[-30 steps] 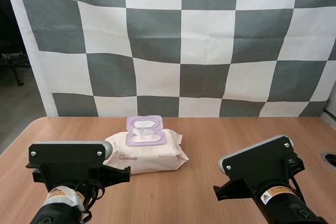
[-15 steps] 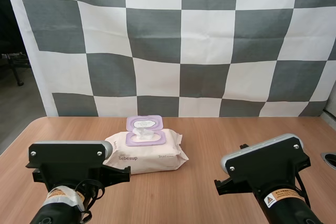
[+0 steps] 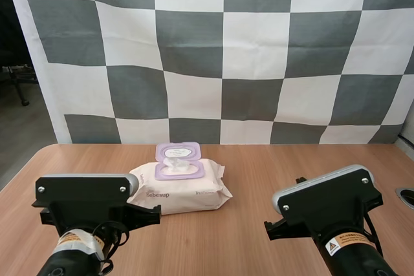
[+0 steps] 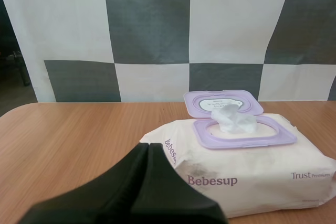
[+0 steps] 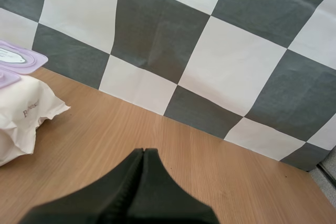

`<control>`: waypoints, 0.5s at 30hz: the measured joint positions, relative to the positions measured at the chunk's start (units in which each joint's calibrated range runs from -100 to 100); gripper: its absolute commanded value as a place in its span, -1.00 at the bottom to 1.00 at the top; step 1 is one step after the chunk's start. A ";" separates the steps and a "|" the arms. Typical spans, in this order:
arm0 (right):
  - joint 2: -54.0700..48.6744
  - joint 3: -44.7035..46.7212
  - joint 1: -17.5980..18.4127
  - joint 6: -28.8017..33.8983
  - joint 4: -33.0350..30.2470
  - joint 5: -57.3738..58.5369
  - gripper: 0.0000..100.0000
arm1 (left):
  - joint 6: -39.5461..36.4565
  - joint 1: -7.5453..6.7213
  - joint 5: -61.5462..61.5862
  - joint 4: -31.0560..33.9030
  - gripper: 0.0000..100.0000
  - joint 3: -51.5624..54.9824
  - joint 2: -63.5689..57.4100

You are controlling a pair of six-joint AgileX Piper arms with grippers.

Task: Open the wet wipes lid

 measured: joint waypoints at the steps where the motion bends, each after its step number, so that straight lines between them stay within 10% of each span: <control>1: 0.00 0.00 0.00 0.00 0.00 0.00 -1.00 | 0.00 0.00 0.00 0.00 -1.00 0.00 0.00; 15: 0.00 0.00 0.00 8.43 1.15 3.90 -1.00 | 0.00 0.00 0.00 0.00 -1.00 0.00 0.00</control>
